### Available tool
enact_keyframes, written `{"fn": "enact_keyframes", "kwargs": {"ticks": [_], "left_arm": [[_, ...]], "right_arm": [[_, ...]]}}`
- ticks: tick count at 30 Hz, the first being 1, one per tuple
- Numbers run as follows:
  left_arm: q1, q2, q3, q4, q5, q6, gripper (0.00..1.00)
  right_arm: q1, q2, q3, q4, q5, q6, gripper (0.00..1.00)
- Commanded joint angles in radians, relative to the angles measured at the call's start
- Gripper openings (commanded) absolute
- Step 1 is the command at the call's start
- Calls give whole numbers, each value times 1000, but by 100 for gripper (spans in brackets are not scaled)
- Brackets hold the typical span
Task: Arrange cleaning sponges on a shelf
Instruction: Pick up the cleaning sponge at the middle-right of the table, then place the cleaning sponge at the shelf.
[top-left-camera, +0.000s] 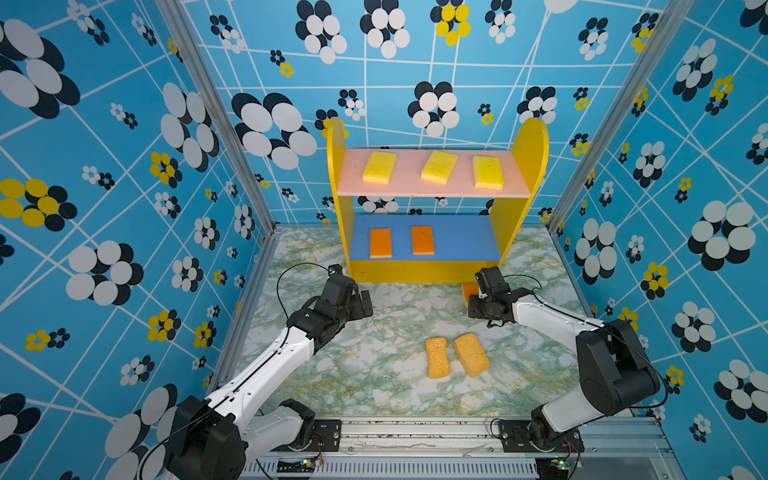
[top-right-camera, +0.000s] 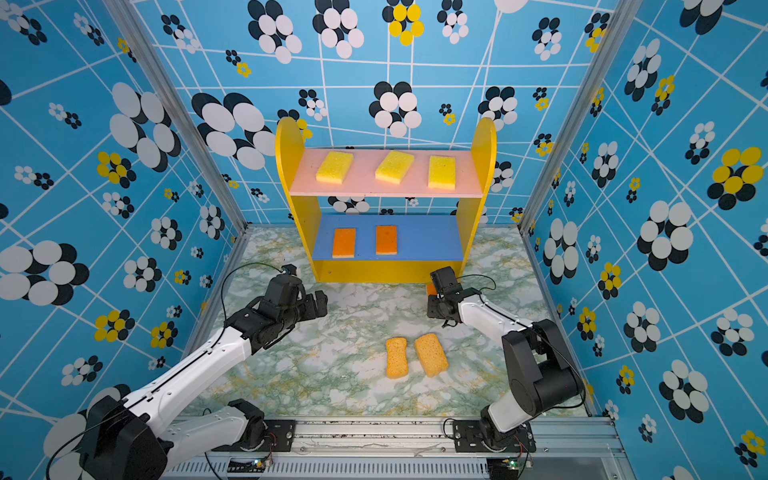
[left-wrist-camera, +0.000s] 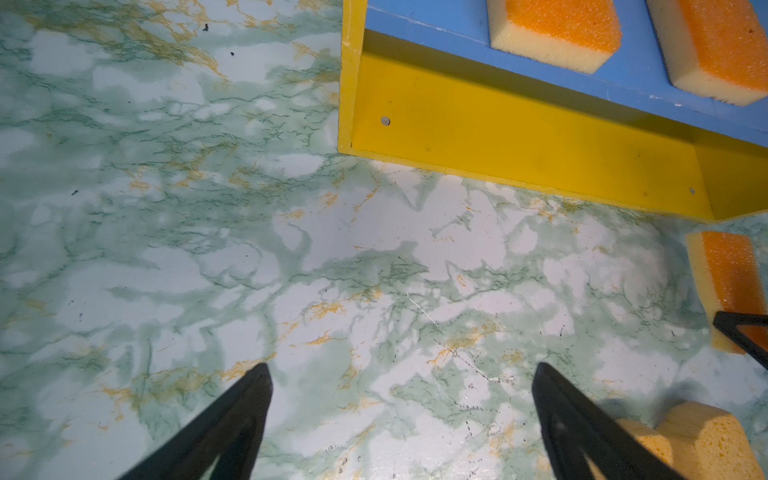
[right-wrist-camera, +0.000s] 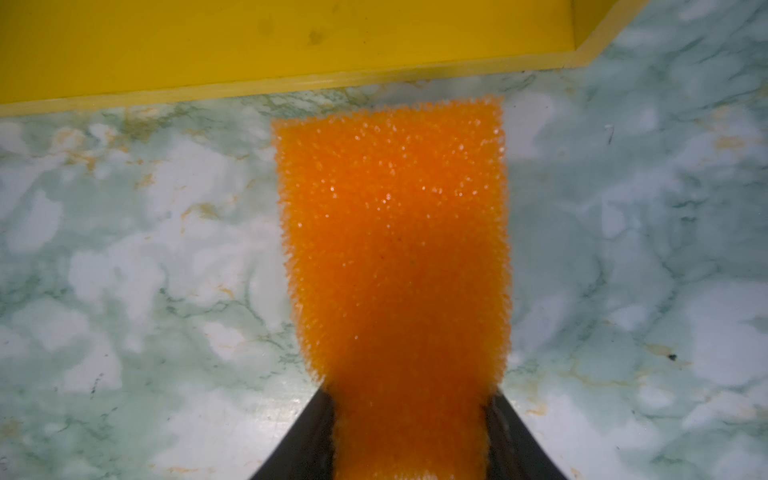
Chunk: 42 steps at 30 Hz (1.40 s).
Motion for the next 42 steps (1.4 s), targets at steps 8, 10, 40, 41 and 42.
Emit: {"fn": "enact_keyframes", "kwargs": {"ticks": [8, 10, 40, 41, 42], "left_arm": [[5, 2, 6, 7, 0, -4, 99], [5, 2, 6, 7, 1, -4, 99], [5, -15, 19, -17, -8, -3, 99], [4, -16, 19, -17, -8, -3, 99], [3, -18, 20, -19, -6, -3, 99]], "right_arm": [[-4, -182, 64, -112, -27, 9, 51], [-5, -215, 72, -117, -28, 7, 51], [-12, 30, 410, 84, 86, -78, 54], [-14, 49, 424, 88, 88, -77, 54], [-17, 68, 439, 92, 90, -77, 55]]}}
